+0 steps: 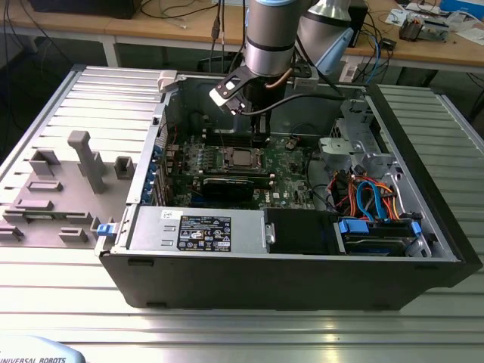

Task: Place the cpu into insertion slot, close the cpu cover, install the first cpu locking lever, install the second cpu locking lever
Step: 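Close the cpu cover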

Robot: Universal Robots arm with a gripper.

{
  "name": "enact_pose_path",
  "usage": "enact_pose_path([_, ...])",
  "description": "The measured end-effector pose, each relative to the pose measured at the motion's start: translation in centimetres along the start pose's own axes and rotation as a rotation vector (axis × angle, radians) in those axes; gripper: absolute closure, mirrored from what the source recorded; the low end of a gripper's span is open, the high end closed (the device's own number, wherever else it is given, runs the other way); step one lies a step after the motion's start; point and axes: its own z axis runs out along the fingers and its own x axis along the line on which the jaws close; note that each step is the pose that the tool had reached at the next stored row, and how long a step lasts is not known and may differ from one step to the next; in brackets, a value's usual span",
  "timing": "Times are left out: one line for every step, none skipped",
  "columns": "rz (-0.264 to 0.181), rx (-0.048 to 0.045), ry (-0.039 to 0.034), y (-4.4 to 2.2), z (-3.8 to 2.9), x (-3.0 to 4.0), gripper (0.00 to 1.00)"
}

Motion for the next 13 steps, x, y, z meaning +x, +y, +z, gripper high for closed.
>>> enact_pose_path([0.0,0.0,0.0,-0.01,0.0,0.0,0.89])
enact_pose_path([0.0,0.0,0.0,-0.06,0.0,0.0,0.89])
enact_pose_path([0.0,-0.0002,0.0004,-0.32,0.02,0.01,0.89])
enact_pose_path([0.0,-0.0002,0.0003,-0.53,0.05,0.01,0.89])
enact_pose_path([0.0,0.0,0.0001,-0.77,0.08,0.0,0.89])
enact_pose_path([0.0,0.0021,-0.0002,-1.43,0.23,-0.01,0.89])
enact_pose_path([0.0,0.0048,0.0001,-1.96,0.49,-0.01,0.89])
enact_pose_path([-0.001,0.0076,0.0001,-2.05,0.55,-0.01,0.89])
enact_pose_path([-0.002,0.0107,0.0001,-2.15,0.62,-0.01,0.89])
enact_pose_path([-0.005,0.0157,0.0001,-2.44,0.79,-0.02,0.89])
enact_pose_path([-0.008,0.0175,0.0001,-2.63,0.92,-0.02,0.89])
enact_pose_path([-0.01,0.0186,0.0001,-2.8,1.04,-0.02,0.89])
enact_pose_path([-0.013,0.0195,0.0,-3.06,1.22,-0.03,0.89])
